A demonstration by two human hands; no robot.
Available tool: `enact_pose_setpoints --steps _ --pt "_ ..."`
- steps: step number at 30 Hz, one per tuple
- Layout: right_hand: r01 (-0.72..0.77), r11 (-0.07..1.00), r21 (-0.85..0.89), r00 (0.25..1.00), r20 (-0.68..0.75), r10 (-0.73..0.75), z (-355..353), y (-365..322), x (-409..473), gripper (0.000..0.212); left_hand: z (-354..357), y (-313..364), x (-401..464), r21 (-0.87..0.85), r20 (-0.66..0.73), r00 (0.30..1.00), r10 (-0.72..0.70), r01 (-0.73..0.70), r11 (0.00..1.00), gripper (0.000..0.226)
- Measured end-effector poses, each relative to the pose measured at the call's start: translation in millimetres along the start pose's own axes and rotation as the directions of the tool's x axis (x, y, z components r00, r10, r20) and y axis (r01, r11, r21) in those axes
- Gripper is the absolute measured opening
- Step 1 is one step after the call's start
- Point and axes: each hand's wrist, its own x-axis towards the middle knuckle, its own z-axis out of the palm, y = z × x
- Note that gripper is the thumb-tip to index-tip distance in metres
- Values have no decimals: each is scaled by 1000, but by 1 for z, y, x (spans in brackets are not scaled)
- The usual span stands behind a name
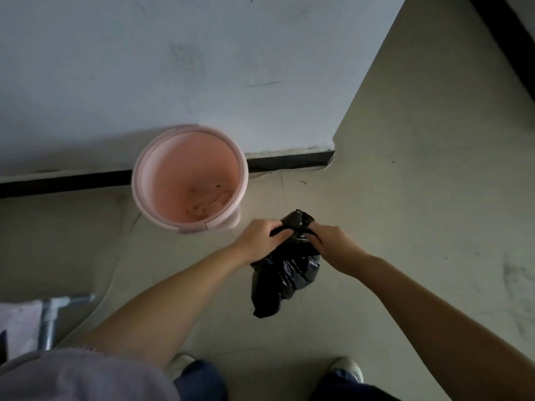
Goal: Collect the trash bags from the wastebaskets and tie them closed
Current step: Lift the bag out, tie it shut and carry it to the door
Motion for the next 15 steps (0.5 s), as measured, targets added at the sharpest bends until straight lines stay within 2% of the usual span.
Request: enact_pose_setpoints --steps 4,11,15 --pt "-12 998 -65 1000 19 13 -64 -59 -50 17 -46 68 -50 21 36 999 27 -28 999 31" --pt "68 981 -182 998 16 -66 -172 -180 -140 22 -147 195 -160 210 5 993 121 -119 970 18" --pt "169 959 -228 985 18 -169 -215 -225 -177 26 -185 233 -210 259 -41 991 124 -110 960 28"
